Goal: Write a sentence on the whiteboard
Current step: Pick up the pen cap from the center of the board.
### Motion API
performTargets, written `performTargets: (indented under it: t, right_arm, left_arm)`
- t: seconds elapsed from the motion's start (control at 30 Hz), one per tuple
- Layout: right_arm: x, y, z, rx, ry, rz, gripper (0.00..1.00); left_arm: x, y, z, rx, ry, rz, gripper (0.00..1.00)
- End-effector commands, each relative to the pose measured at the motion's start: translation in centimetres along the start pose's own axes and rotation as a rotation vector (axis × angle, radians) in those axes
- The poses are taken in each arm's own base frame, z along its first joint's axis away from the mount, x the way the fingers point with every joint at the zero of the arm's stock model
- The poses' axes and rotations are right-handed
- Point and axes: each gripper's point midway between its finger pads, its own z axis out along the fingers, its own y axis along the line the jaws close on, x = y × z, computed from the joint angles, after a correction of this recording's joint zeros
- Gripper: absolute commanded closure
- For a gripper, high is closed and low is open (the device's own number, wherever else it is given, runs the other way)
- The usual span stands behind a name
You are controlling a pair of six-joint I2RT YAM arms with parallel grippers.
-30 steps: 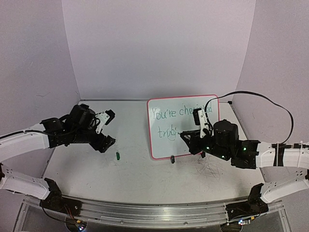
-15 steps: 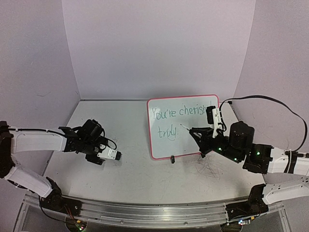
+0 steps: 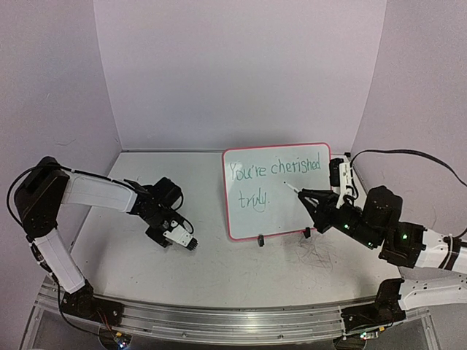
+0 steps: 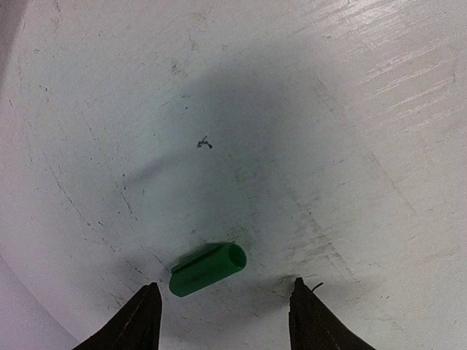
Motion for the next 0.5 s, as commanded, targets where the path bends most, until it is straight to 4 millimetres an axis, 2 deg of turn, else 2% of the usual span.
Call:
performTargets:
  t: [0.0, 0.17, 0.47]
  right_arm:
    - [-0.4, 0.3, 0.4, -0.001, -0.014, 0.001, 1.0]
    - [-0.6, 0.4, 0.6, -0.006, -0.02, -0.001, 1.0]
    - [-1.4, 0.4, -0.1, -0.011, -0.052, 0.017, 1.0]
  left_arm:
    - [-1.6, 0.9, -0.1, 0.036, -0.058, 0.006, 0.39]
    - [-2.3, 1.0, 0.5, 0.097, -0.077, -0.039, 0.43]
    - [-1.3, 0.5, 1.5, 0.157, -0.029, -0.087, 0.54]
